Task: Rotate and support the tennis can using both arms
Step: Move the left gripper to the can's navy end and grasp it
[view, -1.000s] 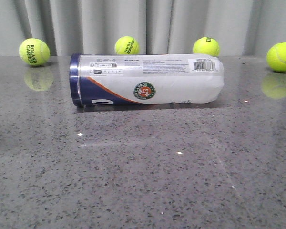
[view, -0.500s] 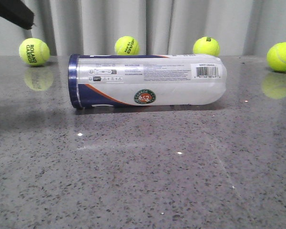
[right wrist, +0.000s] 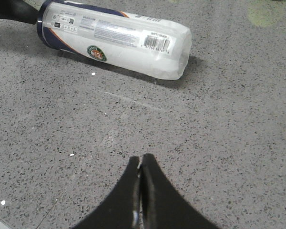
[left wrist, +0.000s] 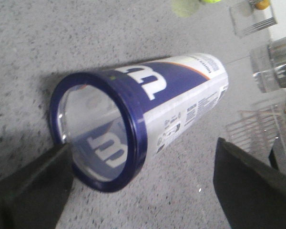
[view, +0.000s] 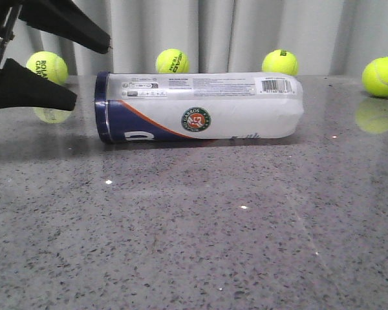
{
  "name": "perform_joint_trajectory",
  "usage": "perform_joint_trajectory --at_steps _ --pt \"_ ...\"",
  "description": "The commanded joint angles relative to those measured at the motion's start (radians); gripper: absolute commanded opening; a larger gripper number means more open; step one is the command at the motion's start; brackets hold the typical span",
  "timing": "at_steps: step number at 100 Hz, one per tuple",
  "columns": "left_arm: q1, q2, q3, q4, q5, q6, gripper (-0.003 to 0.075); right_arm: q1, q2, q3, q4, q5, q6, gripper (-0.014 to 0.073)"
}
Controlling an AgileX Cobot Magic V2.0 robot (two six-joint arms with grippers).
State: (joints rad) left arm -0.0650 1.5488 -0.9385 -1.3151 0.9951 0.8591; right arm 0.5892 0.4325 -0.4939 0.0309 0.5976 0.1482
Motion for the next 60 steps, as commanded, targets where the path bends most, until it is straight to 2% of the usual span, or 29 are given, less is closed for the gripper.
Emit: perform_joint_trajectory --at_steps 1,32,60 --pt "-0.01 -0.003 -0.044 -0.106 0.053 0.027 0.0568 -0.005 0.003 -0.027 -0.009 -0.071 -0.002 -0.0069" --pt "-0.123 0.107 -0.133 -0.137 0.056 0.055 0.0568 -0.005 0.003 -0.027 -0.009 -0.069 -0.002 -0.0069" --pt "-0.176 0.185 -0.18 -0.204 0.087 0.055 0.0566 -0.005 0.003 -0.027 -0.009 -0.068 -0.002 -0.0069"
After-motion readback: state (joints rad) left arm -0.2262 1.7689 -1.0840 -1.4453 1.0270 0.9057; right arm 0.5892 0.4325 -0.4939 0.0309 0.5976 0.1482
